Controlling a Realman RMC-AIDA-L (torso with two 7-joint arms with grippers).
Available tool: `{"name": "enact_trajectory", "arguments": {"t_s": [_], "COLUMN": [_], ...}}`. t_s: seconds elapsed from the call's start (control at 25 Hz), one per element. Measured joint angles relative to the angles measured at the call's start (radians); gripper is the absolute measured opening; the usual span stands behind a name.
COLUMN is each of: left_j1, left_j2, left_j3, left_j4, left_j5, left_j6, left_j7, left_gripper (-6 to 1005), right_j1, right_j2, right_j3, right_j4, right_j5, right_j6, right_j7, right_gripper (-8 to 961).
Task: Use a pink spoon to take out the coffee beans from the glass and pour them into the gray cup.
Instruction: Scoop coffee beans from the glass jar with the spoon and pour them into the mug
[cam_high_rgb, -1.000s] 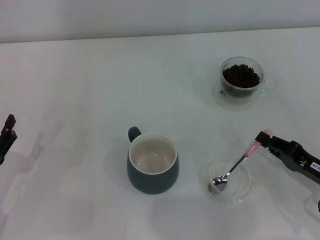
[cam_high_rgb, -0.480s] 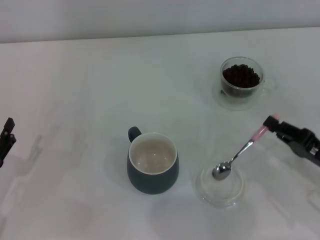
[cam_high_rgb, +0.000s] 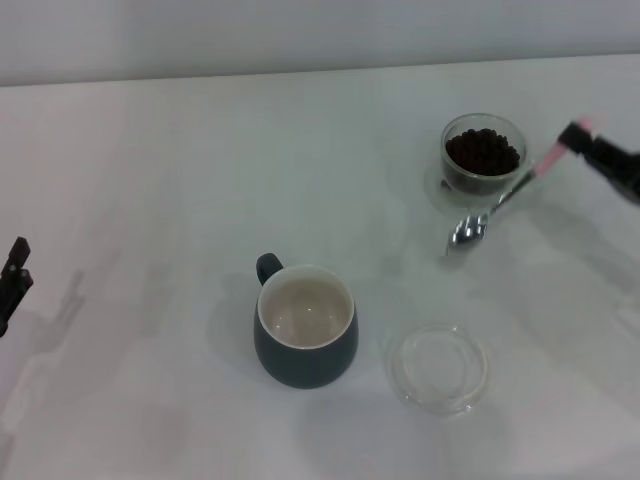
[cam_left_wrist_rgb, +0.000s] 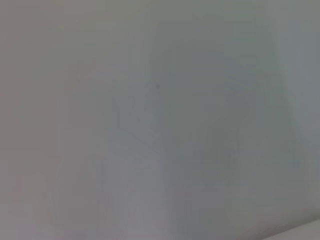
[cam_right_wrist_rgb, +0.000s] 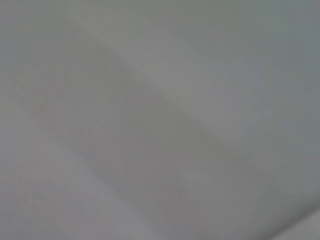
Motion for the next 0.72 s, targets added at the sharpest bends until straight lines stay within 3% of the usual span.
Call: {"name": "enact_trajectory", "arguments": {"t_s": [0.4, 0.72], "left_j1": [0.0, -0.003], "left_j2": [-0.004, -0.004], "left_j3": [0.004, 0.003], "left_j4": [-0.013, -0.013], "left_j5": [0.0, 0.0], "left_j6": [-0.01, -0.01], "left_j7": [-0.003, -0.006], "left_gripper": [761, 762], "right_j1": [0.126, 0.144], "right_j2": [-0.004, -0.012], "right_j3": [0.045, 0.035], "right_j4": [-0.049, -0.105], "right_j5": [0.021, 0.017], "right_j6": [-0.105, -0.206], "right_j7": [-0.161, -0.278], "right_gripper": [140, 140]}}
